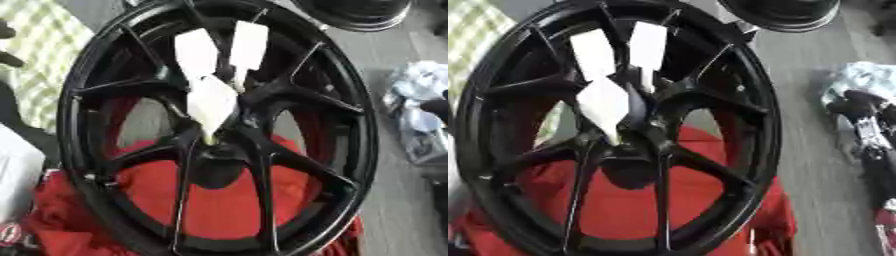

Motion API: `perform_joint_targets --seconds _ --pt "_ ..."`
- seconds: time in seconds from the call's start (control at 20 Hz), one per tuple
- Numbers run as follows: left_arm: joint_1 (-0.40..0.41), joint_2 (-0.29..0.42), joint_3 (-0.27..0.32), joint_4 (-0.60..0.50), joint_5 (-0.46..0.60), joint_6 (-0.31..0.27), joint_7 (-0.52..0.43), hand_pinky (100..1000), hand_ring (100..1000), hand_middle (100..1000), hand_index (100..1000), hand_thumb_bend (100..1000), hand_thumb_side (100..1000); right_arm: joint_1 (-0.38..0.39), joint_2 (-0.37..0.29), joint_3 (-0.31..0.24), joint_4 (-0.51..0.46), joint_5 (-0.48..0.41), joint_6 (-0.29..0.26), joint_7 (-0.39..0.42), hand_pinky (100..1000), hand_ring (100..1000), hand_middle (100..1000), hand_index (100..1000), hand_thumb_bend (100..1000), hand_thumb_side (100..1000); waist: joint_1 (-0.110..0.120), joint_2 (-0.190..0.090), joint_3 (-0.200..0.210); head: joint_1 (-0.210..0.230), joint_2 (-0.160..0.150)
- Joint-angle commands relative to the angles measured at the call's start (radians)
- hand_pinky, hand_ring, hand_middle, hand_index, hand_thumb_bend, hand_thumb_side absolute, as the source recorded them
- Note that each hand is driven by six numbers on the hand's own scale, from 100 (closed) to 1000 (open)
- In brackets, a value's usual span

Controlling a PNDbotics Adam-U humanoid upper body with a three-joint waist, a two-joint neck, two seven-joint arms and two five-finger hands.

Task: Pull the pin out of the wheel hub.

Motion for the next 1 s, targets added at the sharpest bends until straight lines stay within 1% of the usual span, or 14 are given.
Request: perform_joint_targets --seconds 0.05,0.25,0.4,0.5,0.55,0.6,0.7,0.85,1.0 --pt "-0.012 0.015 0.001 -0.019 -0.002 -0.002 -0.005 539 717 630 760 100 712 -0.002 -0.013 -0.004 -0.017 -0.004 -0.003 0.001 984 762 613 749 100 534 0.007 -0.022 0.001 -0.001 -0.008" --pt "-0.014 0.030 0.000 -0.019 -0.004 -0.006 -0.007 539 718 630 760 100 704 0.002 -0.015 -0.002 -0.017 -0.001 0.000 0.003 984 763 613 749 100 533 0.010 -0.024 -0.001 -0.001 -0.007" --pt "-0.022 0.093 -0.011 -0.019 -0.015 -0.025 -0.020 541 718 631 762 100 674 0.013 -0.023 -0.002 -0.017 0.004 -0.005 0.002 983 762 613 749 100 531 0.017 -0.031 -0.002 -0.007 -0.002" --pt "-0.028 0.157 -0.027 -0.019 -0.021 -0.042 -0.031 542 718 632 762 100 661 0.021 -0.029 -0.002 -0.017 0.007 -0.007 0.001 983 762 613 749 100 530 0.023 -0.036 -0.003 -0.010 0.001" --pt "-0.030 0.189 -0.037 -0.019 -0.022 -0.050 -0.039 544 719 628 762 100 714 0.024 -0.032 -0.002 -0.017 0.008 -0.007 0.001 983 762 613 749 100 543 0.025 -0.039 -0.004 -0.012 0.002" --pt "-0.033 0.229 -0.050 -0.019 -0.019 -0.058 -0.050 545 719 634 763 100 649 0.026 -0.035 -0.001 -0.017 0.009 -0.006 0.001 983 763 613 749 100 531 0.028 -0.042 -0.005 -0.012 0.005" --pt "-0.043 0.316 -0.073 -0.019 -0.008 -0.076 -0.072 553 721 638 765 100 632 0.030 -0.039 -0.002 -0.017 0.009 -0.003 0.001 983 763 613 749 100 531 0.033 -0.046 -0.006 -0.012 0.008" --pt "-0.063 0.444 -0.102 -0.019 -0.021 -0.106 -0.117 566 722 640 766 100 606 0.039 -0.050 -0.004 -0.017 0.010 -0.011 0.000 982 763 613 749 100 528 0.039 -0.053 -0.008 -0.011 0.008" --pt "-0.086 0.550 -0.128 -0.019 -0.054 -0.135 -0.161 599 727 650 771 100 572 0.049 -0.056 -0.003 -0.017 0.013 -0.018 0.002 982 763 613 749 100 527 0.042 -0.057 -0.013 -0.011 0.006"
